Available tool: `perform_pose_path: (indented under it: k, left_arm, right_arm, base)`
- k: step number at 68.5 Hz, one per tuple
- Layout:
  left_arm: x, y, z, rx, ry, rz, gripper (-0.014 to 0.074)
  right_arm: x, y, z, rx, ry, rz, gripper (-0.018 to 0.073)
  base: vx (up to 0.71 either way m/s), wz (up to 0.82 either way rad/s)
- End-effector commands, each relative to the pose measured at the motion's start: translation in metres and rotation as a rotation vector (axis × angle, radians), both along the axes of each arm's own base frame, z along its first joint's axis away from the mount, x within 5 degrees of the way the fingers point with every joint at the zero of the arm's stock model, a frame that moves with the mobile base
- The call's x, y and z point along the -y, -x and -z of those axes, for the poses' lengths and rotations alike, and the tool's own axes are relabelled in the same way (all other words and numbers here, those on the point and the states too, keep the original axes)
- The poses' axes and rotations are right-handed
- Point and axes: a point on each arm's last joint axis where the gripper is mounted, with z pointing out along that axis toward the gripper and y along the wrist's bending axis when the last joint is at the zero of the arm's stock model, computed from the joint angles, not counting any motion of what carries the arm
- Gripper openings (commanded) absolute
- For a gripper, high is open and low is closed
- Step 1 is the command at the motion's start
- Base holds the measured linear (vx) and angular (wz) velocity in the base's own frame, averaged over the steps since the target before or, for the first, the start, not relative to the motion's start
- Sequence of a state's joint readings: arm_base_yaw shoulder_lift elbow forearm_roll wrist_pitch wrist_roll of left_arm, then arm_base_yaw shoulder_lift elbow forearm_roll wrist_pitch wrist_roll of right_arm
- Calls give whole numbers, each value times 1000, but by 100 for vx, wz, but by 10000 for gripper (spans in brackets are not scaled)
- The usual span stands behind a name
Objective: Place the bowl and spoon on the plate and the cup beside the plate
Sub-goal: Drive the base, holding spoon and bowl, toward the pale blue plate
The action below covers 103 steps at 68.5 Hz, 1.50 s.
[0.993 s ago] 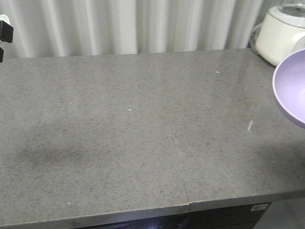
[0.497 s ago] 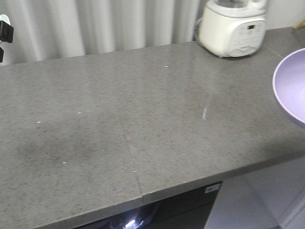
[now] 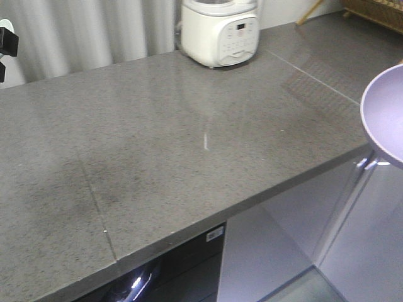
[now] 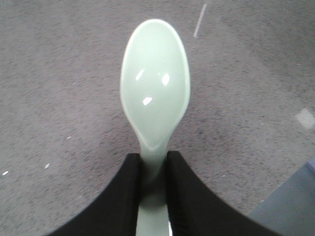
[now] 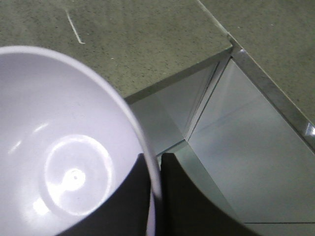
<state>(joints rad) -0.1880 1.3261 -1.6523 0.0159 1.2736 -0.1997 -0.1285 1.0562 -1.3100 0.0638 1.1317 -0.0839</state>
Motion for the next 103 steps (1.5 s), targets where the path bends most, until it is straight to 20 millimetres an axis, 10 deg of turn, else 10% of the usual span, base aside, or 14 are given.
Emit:
perform_pose_path:
  k: [1, 103]
  left_arm:
    - [1, 9, -15, 72, 17, 11, -6]
    - [1, 9, -15, 72, 17, 11, -6]
  right_arm:
    - [1, 2, -14, 99, 19, 6, -6]
    - [1, 2, -14, 98, 19, 6, -6]
  base:
    - [-1, -38]
    - [3, -43]
